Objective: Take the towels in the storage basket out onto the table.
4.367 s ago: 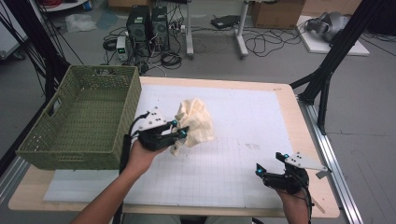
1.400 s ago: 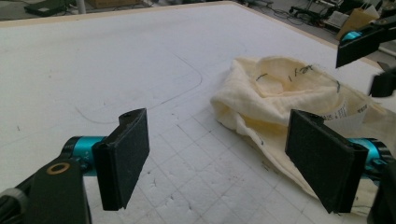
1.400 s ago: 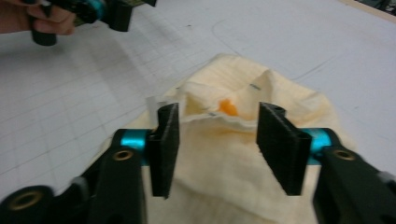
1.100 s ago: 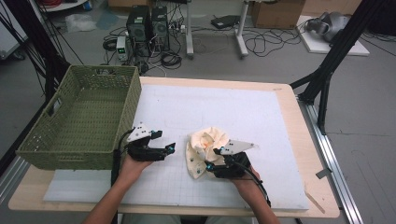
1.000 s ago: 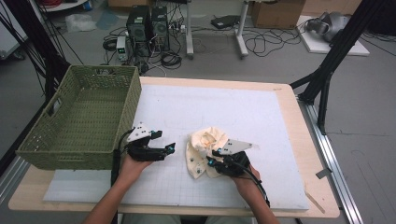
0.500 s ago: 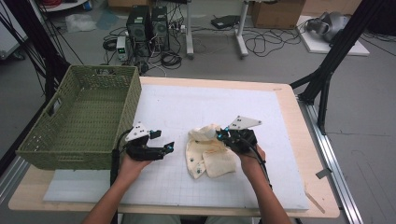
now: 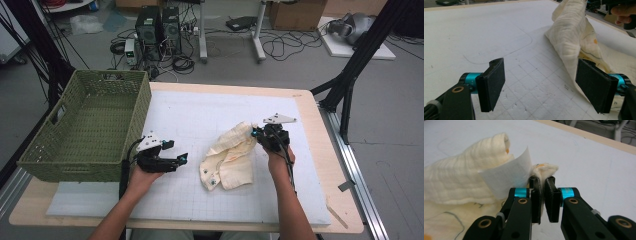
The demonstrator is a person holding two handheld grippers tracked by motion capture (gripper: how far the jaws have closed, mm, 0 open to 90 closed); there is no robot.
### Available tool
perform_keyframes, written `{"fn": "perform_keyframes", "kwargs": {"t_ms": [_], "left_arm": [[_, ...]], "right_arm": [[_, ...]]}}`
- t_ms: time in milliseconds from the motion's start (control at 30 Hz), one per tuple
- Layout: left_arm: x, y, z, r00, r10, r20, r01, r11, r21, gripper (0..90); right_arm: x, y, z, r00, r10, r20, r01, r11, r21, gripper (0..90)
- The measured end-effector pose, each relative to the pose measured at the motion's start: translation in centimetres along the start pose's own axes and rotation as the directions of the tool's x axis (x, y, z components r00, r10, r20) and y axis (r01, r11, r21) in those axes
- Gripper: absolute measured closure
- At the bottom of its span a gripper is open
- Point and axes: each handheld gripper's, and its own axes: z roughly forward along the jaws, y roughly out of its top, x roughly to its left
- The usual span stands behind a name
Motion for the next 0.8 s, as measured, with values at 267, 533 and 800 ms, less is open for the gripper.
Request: {"fn": "perform_keyframes", "kwargs": {"t_ms": [267, 533, 800], "left_arm": [[-0.1, 0.0, 0.1, 1.0, 0.0, 0.007, 0.0, 1.0, 0.003, 24.4], [-0.2, 0.0, 0.3, 0.9997, 0.011, 0.022, -0.011, 0.9999, 0.008, 26.7], [-0.3, -0.1, 0.3, 0.9994, 0.026, 0.023, -0.026, 0.9995, 0.017, 30.0]], "right_arm": [[-1.1, -0.8, 0.4, 0.9978, 0.048, 0.045, -0.05, 0.998, 0.047, 81.3], [-1.7, -1.8, -2.0, 0.9952, 0.09, 0.037, -0.089, 0.996, -0.032, 60.6], [-1.5, -3.4, -5.0, 0.9967, 0.077, 0.027, -0.074, 0.992, -0.106, 59.3]]}}
